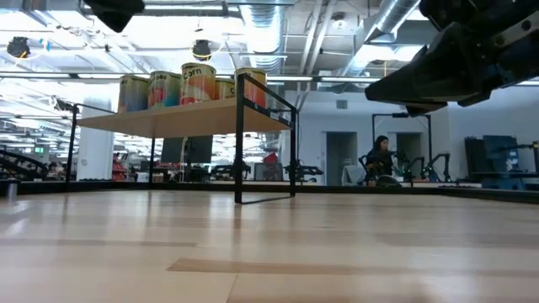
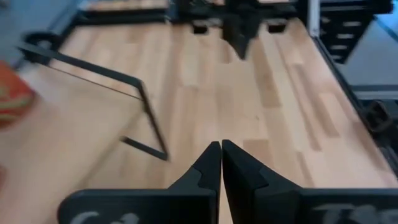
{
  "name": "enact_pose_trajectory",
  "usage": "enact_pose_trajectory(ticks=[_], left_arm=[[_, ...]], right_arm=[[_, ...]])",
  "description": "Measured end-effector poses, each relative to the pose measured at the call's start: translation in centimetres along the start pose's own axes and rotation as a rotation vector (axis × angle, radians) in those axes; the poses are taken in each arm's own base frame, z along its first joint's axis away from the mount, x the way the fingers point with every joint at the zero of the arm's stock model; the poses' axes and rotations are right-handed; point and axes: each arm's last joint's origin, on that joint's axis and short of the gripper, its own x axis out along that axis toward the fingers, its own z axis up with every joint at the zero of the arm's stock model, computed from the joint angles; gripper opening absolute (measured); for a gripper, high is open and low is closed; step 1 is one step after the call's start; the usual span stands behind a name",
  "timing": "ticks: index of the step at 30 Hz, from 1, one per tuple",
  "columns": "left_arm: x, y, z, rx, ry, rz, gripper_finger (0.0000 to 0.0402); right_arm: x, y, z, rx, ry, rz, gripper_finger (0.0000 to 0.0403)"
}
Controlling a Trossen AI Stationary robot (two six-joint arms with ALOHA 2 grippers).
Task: Pick and place cans onto a shelf
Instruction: Align the canned green beans with the other canned green beans on the shelf
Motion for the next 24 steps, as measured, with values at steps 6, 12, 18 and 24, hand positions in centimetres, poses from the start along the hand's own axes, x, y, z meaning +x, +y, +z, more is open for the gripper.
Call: enact_pose_trajectory(ticks=[6, 12, 18, 24], left_arm=[[1.1, -3.0, -1.1, 0.083, 0.076, -0.086, 0.0004], [2.5, -6.3, -2.7, 0.095, 0.153, -0.14, 0.001], [2.9, -8.8, -4.3, 0.069, 0.224, -0.19, 0.0038], [2.3, -10.9, -4.1, 0.071, 0.29, -0.228, 0.0073]], right_arm=[[0.0, -0.1, 0.0, -0.002, 0.003, -0.002, 0.0019], [0.0, -0.1, -0.1, -0.009, 0.013, -0.004, 0.0012], [0.0, -0.1, -0.1, -0.009, 0.014, -0.005, 0.0022], [0.0, -0.1, -0.2, -0.01, 0.015, -0.006, 0.0017]])
